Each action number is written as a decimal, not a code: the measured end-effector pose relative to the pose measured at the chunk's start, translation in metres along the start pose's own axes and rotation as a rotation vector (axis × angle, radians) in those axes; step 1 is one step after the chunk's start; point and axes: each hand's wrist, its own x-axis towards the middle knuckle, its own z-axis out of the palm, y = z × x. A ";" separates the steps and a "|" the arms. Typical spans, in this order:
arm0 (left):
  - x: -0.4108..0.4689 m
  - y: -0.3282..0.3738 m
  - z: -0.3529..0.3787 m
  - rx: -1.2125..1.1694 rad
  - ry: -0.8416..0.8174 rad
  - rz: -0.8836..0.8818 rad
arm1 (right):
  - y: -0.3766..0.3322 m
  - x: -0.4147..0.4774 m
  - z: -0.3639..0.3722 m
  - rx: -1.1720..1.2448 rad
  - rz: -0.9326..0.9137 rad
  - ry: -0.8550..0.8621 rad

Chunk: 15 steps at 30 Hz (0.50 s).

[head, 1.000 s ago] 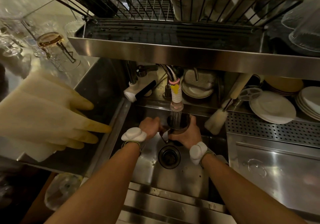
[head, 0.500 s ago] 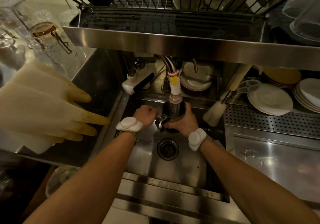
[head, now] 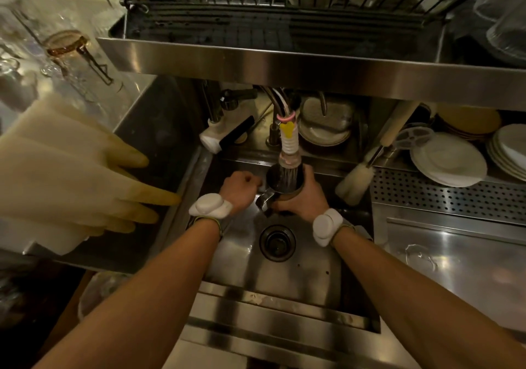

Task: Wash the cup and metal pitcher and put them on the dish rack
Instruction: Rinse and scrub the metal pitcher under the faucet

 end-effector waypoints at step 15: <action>-0.004 -0.016 -0.001 -0.027 0.007 -0.015 | 0.001 0.001 -0.001 -0.012 -0.020 -0.048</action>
